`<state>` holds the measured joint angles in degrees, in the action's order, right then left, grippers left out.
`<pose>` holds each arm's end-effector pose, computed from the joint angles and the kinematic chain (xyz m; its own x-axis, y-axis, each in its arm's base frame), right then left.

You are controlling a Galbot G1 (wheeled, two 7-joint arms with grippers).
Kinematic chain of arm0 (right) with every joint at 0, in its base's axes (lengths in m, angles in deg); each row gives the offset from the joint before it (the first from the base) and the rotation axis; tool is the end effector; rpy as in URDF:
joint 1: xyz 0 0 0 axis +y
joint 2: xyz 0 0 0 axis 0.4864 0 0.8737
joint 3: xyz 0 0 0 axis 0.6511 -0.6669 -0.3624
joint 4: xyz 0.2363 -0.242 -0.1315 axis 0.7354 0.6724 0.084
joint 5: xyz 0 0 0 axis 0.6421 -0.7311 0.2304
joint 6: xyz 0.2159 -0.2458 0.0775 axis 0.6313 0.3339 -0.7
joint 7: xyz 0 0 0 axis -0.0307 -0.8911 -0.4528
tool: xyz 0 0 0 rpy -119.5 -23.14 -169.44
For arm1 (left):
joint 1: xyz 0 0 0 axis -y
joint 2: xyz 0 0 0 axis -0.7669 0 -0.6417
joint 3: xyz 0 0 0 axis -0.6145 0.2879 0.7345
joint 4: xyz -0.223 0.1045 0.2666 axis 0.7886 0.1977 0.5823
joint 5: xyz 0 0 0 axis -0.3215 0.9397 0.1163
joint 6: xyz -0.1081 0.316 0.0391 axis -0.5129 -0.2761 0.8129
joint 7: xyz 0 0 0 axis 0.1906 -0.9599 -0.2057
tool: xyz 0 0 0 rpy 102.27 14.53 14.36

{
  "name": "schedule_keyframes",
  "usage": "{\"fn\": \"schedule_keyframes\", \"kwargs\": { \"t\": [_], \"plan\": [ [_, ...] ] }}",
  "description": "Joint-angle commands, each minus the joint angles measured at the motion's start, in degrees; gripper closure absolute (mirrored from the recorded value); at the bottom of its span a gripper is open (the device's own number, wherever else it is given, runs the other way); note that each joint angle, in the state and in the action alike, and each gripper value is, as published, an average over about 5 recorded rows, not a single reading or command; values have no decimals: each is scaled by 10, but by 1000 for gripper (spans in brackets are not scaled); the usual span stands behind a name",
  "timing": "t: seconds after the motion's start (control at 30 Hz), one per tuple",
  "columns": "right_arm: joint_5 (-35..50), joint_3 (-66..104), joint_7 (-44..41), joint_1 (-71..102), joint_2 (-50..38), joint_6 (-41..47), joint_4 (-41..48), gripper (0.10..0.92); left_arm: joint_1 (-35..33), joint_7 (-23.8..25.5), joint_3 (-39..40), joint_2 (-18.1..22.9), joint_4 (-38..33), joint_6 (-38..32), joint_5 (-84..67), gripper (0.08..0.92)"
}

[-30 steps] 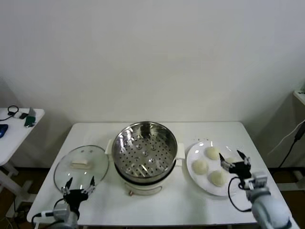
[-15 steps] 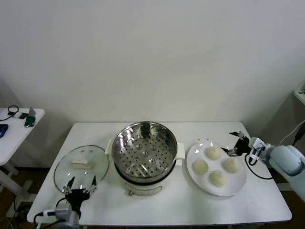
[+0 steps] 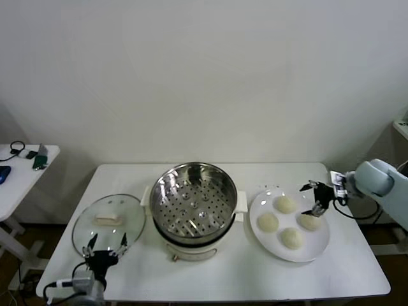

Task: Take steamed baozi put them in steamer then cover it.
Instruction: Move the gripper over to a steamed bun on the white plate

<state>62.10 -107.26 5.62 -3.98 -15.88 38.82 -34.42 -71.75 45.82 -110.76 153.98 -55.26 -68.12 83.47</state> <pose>0.4906 -0.2420 -0.1801 -0.2013 -0.2658 0.9428 -0.9794 0.0719 -0.1888 0.1422 0.0860 -0.3566 -0.9200 -0.1528 0.3610 -0.1094 0.9844 0.1379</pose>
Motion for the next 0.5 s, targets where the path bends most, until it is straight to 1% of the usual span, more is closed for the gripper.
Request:
{"fn": "schedule_keyframes", "kwargs": {
  "t": [0.03, 0.33, 0.5],
  "plan": [
    [19, -209, -57, -169, 70, -13, 85, 203, 1, 2, -1, 1, 1, -2, 8, 177],
    [-20, -155, -52, -107, 157, -26, 184, 203, 0, 4, -4, -2, 10, -6, 12, 177],
    [-35, -144, -54, -97, 193, -36, 222, 203, -1, 5, -6, -5, 14, -9, 10, 177]
  ]
}}
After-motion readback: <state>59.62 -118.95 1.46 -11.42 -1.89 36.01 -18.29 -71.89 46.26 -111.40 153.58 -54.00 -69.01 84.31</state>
